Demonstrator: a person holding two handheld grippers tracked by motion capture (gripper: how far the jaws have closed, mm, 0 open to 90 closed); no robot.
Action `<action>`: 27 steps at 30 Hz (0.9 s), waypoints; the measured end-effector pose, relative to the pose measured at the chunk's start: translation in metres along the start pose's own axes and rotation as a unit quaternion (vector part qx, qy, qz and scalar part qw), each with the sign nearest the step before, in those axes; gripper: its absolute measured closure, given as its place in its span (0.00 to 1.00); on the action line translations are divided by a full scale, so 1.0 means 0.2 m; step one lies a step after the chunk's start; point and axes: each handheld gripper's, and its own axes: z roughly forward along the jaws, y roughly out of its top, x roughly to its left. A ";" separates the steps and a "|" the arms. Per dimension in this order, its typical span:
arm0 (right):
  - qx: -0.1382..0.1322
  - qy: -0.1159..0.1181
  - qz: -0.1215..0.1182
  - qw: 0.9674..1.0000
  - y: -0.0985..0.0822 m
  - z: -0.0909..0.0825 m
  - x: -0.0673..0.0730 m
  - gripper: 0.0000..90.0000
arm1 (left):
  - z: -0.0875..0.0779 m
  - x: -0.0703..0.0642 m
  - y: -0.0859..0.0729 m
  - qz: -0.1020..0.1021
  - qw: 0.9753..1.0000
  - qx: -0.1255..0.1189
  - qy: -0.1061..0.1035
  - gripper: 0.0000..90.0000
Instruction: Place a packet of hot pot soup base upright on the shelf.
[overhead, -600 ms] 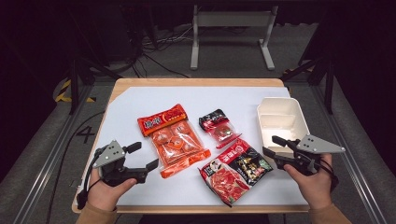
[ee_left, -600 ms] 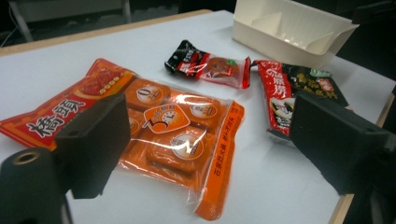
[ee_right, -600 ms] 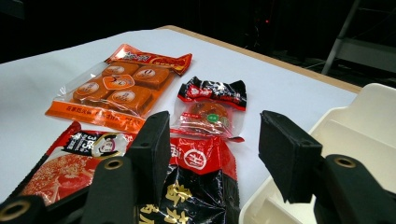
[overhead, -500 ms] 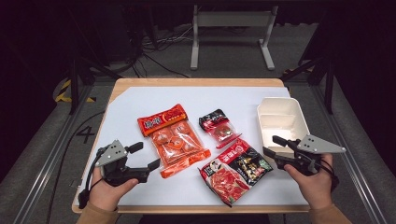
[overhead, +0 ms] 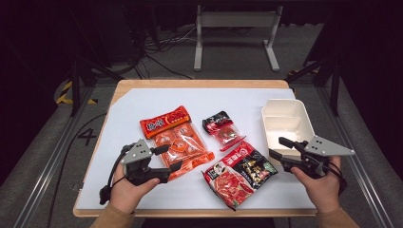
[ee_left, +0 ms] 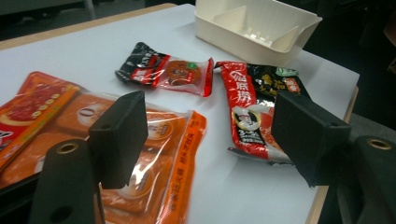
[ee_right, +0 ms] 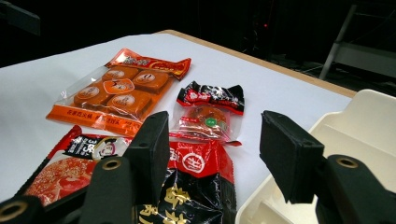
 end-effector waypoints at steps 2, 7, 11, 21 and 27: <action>0.001 -0.001 -0.001 1.000 0.00 0.00 0.00 0.48 | 0.04 -0.02 0.02 0.009 1.000 0.000 0.001 0.31; 0.003 -0.003 -0.004 1.000 0.00 0.00 -0.01 0.48 | 0.10 -0.03 0.05 0.016 1.000 -0.005 -0.012 0.30; 0.004 0.003 -0.002 1.000 0.00 0.00 -0.01 0.49 | 0.13 -0.04 0.07 0.015 1.000 -0.006 -0.018 0.30; 0.008 0.011 -0.007 1.000 0.00 0.00 -0.01 0.49 | 0.25 -0.04 0.12 0.014 0.998 -0.014 -0.059 0.32; 0.004 0.015 0.002 1.000 0.00 0.00 -0.02 0.47 | 0.36 -0.04 0.12 0.008 0.995 -0.013 -0.095 0.32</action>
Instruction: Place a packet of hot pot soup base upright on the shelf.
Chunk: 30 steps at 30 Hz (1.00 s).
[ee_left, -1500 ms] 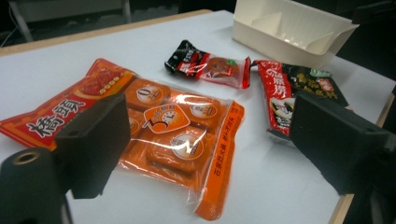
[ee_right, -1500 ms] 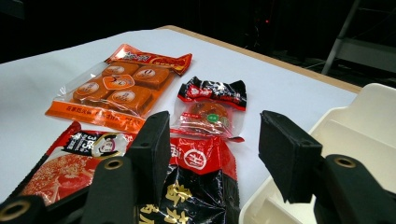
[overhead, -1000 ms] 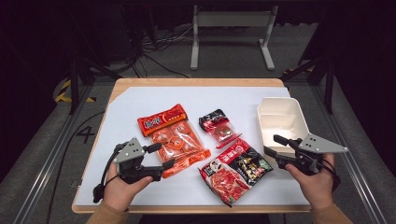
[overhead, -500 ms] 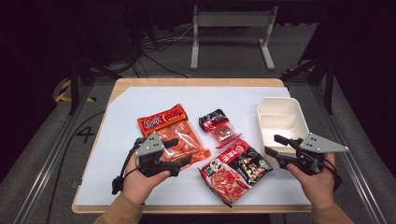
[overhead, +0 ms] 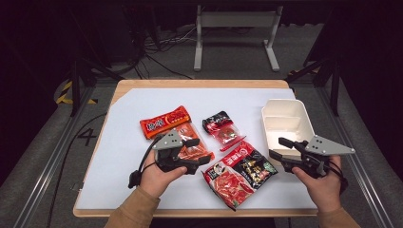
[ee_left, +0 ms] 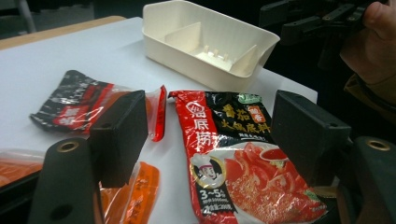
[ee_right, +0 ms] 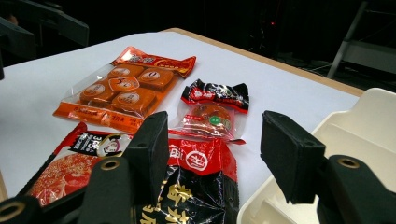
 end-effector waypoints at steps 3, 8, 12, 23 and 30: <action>-0.001 0.000 -0.002 1.000 0.00 0.00 0.00 0.47 | 0.05 0.00 0.00 -0.005 1.000 0.015 0.001 0.33; -0.002 0.000 -0.001 1.000 0.00 0.00 0.00 0.47 | 0.15 0.01 -0.01 -0.019 0.999 0.041 -0.006 0.35; -0.002 0.001 -0.001 1.000 0.00 0.00 0.00 0.47 | 0.20 0.05 -0.02 -0.055 0.998 0.033 -0.011 0.35; -0.006 -0.001 -0.002 1.000 0.00 -0.01 -0.01 0.44 | 0.34 0.07 -0.06 -0.022 0.996 0.082 0.021 0.35; -0.004 -0.005 -0.005 1.000 0.00 -0.01 -0.01 0.43 | 0.41 0.09 -0.08 -0.036 0.993 0.108 0.013 0.36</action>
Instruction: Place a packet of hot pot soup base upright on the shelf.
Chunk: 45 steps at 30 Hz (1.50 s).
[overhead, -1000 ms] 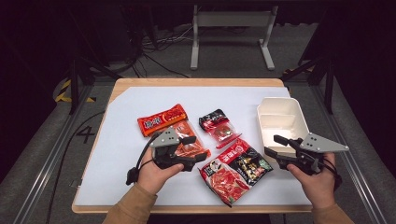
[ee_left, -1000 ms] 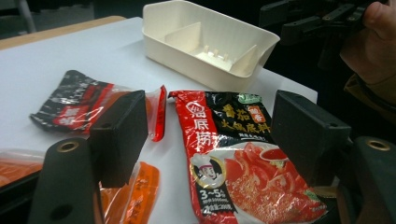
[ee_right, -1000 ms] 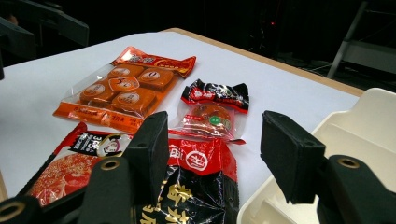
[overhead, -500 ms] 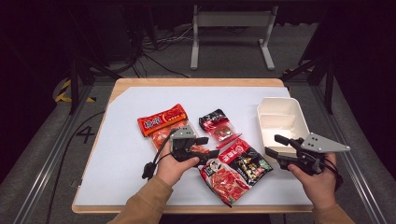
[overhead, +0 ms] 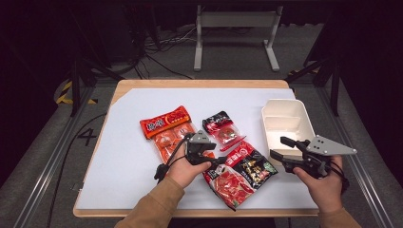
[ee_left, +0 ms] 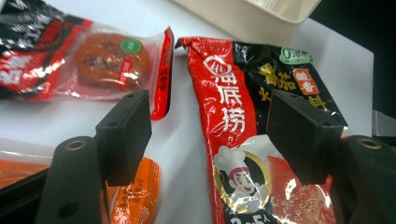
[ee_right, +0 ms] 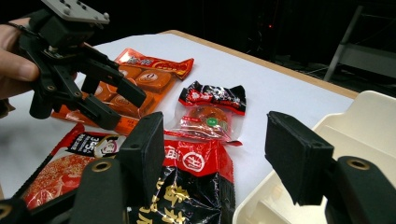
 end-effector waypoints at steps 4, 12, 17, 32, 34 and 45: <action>-0.001 -0.001 0.000 1.000 0.00 0.00 0.00 0.42 | 0.03 0.01 0.00 -0.018 1.000 0.004 -0.010 0.38; -0.001 -0.003 -0.001 1.000 0.00 0.00 0.00 0.41 | 0.09 0.01 -0.01 -0.022 0.999 0.037 -0.015 0.43; 0.000 -0.004 -0.004 1.000 0.00 0.00 0.00 0.41 | 0.13 0.00 -0.02 -0.018 0.998 0.064 -0.021 0.44; 0.005 -0.002 -0.009 1.000 -0.01 0.01 0.01 0.43 | 0.15 0.01 -0.04 -0.030 0.995 0.088 -0.031 0.84; 0.009 -0.003 -0.017 1.000 -0.01 0.02 0.01 0.44 | 0.13 0.00 -0.03 -0.023 0.996 0.084 -0.021 0.93; 0.013 -0.003 -0.019 1.000 -0.01 0.02 0.01 0.45 | 0.06 -0.05 -0.01 -0.016 0.998 0.061 -0.010 1.00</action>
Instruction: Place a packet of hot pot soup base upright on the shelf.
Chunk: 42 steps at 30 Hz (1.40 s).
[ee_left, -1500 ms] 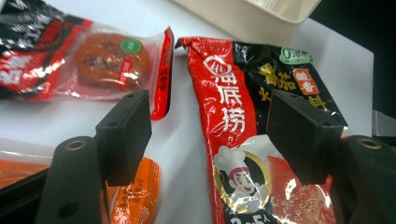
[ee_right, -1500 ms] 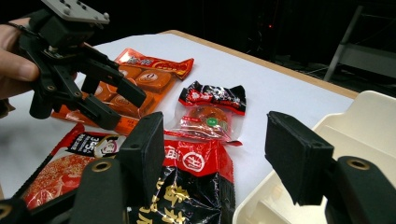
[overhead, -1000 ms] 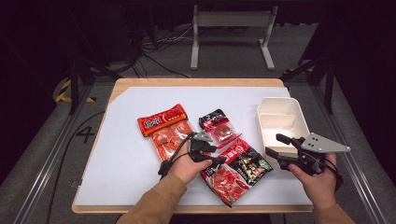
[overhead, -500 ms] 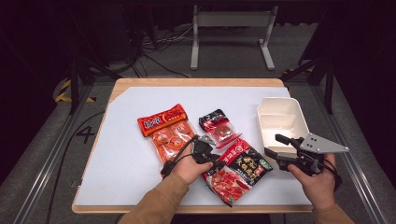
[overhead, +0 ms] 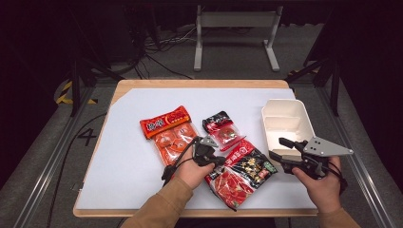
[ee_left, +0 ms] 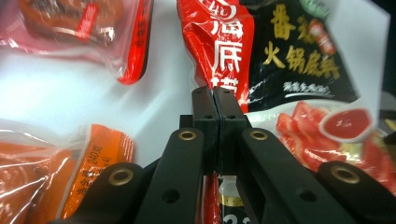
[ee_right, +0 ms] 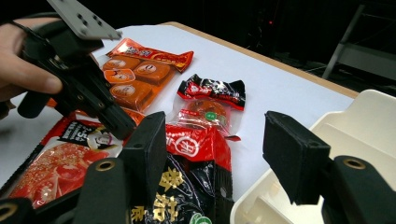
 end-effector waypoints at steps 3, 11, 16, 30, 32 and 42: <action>0.000 -0.001 0.001 1.000 0.00 0.00 0.00 0.45 | -0.05 -0.03 0.01 0.004 1.000 -0.017 -0.004 1.00; -0.004 -0.014 0.009 1.000 0.01 -0.02 0.00 0.47 | -0.21 -0.07 0.03 0.039 0.998 -0.054 0.012 1.00; -0.002 -0.015 0.022 1.000 0.01 -0.02 -0.01 0.47 | -0.28 -0.09 0.04 0.057 0.995 -0.078 0.018 1.00; 0.020 0.014 0.028 0.999 -0.02 0.04 0.03 0.47 | -0.43 -0.17 0.08 0.101 0.987 -0.113 0.062 1.00; 0.026 0.018 0.027 0.999 -0.02 0.06 0.04 0.47 | -0.44 -0.18 0.08 0.106 0.985 -0.116 0.067 1.00; 0.039 0.037 0.035 0.998 -0.05 0.11 0.07 0.45 | -0.54 -0.22 0.13 0.117 0.980 -0.147 0.071 1.00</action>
